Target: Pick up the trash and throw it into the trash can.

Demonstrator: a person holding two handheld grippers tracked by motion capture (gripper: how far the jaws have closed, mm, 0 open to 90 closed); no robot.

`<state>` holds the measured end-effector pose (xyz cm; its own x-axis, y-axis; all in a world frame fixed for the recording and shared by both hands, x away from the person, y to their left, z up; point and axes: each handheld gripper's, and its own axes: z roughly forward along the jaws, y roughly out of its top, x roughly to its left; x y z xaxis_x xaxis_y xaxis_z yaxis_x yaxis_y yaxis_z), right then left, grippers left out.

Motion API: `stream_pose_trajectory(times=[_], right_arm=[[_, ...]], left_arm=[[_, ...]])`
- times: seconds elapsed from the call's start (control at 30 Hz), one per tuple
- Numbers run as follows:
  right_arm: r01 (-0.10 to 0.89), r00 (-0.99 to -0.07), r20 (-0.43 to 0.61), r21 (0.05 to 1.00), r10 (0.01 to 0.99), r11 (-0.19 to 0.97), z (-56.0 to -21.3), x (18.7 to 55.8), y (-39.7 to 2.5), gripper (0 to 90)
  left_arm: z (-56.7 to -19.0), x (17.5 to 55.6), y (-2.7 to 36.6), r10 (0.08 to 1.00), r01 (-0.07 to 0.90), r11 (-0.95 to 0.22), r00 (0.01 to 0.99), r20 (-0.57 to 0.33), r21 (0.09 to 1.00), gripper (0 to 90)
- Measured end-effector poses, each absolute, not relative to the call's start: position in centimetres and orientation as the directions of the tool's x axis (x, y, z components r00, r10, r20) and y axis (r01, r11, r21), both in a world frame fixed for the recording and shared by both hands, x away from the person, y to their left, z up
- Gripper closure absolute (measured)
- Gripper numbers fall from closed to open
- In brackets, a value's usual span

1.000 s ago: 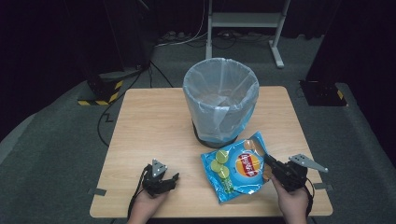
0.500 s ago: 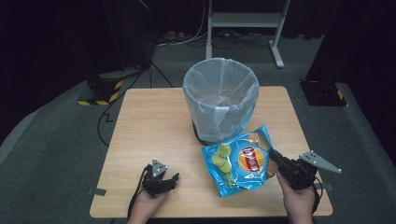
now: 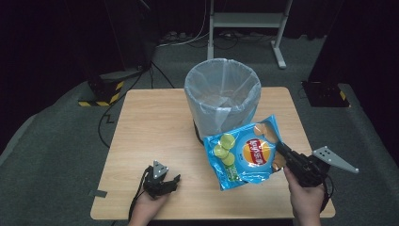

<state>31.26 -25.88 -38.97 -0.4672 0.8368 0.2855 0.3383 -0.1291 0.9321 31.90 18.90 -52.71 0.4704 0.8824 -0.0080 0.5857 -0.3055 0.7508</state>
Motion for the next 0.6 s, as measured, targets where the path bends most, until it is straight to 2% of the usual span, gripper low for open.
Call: stream_pose_trajectory(times=[0.6], right_arm=[[0.197, -0.48, 0.247, 0.966, 0.842, -0.171, -34.0, 31.0, -25.6, 88.3]], left_arm=[[-52.7, 31.9, 18.9, 0.882, 0.586, -0.304, 0.47, -0.01, 0.751, 33.8]])
